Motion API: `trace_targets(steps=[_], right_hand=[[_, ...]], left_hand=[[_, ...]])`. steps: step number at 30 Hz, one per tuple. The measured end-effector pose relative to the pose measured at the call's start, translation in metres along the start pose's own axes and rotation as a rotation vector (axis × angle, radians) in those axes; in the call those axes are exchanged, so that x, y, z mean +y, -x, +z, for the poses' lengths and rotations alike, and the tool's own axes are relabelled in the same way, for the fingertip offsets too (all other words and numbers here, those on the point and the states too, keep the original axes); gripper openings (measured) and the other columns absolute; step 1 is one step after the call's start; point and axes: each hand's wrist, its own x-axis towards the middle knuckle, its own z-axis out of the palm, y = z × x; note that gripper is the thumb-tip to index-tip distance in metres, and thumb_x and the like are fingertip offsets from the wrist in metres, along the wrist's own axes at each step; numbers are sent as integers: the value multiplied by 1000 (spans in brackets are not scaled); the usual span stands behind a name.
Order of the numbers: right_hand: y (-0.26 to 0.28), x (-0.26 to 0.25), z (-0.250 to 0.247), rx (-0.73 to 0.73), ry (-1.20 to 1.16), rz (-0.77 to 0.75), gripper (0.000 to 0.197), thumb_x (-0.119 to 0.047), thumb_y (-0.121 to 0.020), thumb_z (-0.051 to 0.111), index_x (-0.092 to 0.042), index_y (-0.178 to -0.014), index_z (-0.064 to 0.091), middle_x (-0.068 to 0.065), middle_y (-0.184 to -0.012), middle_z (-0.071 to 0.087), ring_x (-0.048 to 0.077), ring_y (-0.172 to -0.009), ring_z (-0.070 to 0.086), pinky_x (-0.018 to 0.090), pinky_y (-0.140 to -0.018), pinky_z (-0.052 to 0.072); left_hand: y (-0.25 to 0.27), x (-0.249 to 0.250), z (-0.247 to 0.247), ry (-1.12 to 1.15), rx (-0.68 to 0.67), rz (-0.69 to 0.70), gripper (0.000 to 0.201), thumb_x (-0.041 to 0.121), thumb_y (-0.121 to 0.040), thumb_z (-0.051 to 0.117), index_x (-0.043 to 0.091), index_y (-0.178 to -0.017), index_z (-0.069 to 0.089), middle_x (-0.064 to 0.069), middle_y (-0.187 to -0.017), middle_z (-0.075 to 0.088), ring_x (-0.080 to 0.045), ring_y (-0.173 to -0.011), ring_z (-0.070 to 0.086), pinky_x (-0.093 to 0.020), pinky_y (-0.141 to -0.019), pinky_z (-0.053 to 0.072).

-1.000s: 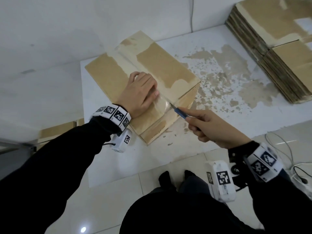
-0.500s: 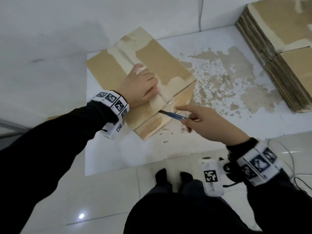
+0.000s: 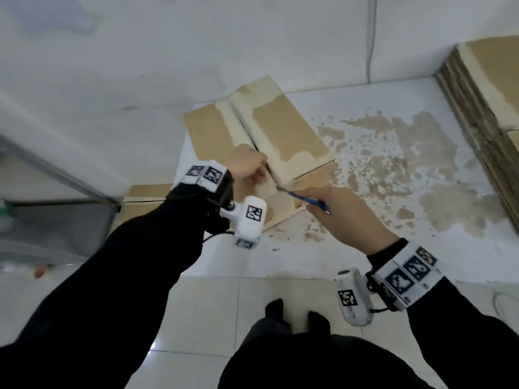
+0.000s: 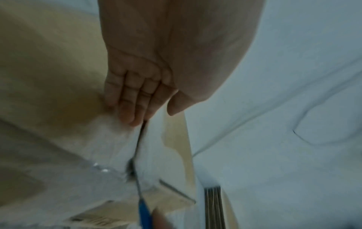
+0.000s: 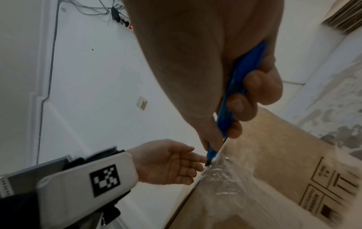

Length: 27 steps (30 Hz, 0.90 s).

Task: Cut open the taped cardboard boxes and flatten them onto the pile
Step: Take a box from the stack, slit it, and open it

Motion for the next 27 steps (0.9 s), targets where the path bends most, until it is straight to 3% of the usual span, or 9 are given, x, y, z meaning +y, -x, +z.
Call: trace_targets(steps=[2, 5, 11, 14, 16, 18, 20, 24, 27], right_hand=[[5, 4, -3, 13, 4, -33, 34, -16, -97, 49, -31, -127, 56, -12, -61, 42, 6, -52, 39, 19, -53, 34], [7, 12, -1, 20, -59, -47, 40, -13, -96, 50, -32, -132, 54, -11, -65, 47, 8, -56, 44, 18, -56, 36], [2, 10, 7, 12, 56, -95, 44, -10, -96, 45, -27, -137, 49, -9, -70, 34, 15, -65, 39, 26, -57, 33], [-2, 5, 5, 42, 150, -123, 44, -5, -94, 50, -23, -133, 54, -3, -76, 36, 20, -63, 39, 31, -49, 30], [-6, 2, 9, 96, 187, -147, 48, 3, -84, 59, -21, -125, 61, -1, -72, 34, 19, -54, 34, 26, -42, 27], [-11, -2, 17, 136, 232, -91, 56, 8, -76, 60, -21, -124, 60, -1, -72, 32, 18, -53, 31, 42, -50, 46], [-10, -8, 18, 164, 277, -46, 57, 11, -73, 60, -17, -122, 59, 2, -70, 35, 18, -53, 31, 57, -61, 49], [6, 10, -15, 97, 344, 75, 51, 1, -90, 50, -23, -135, 50, 1, -75, 47, 13, -54, 37, 26, -50, 34], [27, 28, -46, -35, 52, 86, 39, -14, -99, 43, -31, -133, 51, -1, -65, 53, 10, -49, 37, 21, -46, 27]], left_hand=[[6, -2, -6, 331, -51, -120, 22, 16, -99, 43, 2, -88, 58, -8, -72, 61, -16, -59, 58, -20, -52, 44], [8, -1, -7, 536, -64, -190, 26, 19, -100, 41, 3, -88, 57, -9, -81, 60, -16, -66, 61, -19, -48, 48], [0, 11, 19, 357, 126, -259, 25, 26, -89, 63, 6, -76, 56, -5, -66, 56, -16, -49, 53, -23, -51, 43], [-3, 13, 28, 172, 199, -186, 29, 28, -81, 72, 8, -70, 55, -9, -69, 61, -23, -62, 56, -30, -63, 45], [-2, 13, 30, 319, 161, -181, 24, 19, -85, 70, 9, -75, 51, -12, -79, 62, -26, -67, 59, -30, -59, 51], [1, 11, 30, 500, 145, -177, 26, 9, -89, 65, 10, -74, 44, -13, -78, 58, -25, -61, 57, -25, -42, 48], [3, 8, 33, 571, 170, -152, 31, 5, -90, 62, 11, -71, 39, -13, -77, 54, -25, -59, 55, -24, -36, 45], [0, 1, 33, 514, 196, -88, 32, 10, -89, 64, 14, -71, 39, -14, -79, 59, -23, -65, 58, -30, -50, 52], [2, -5, 33, 313, 212, 22, 22, 15, -88, 67, 12, -79, 46, -14, -84, 64, -21, -70, 58, -30, -65, 47]])
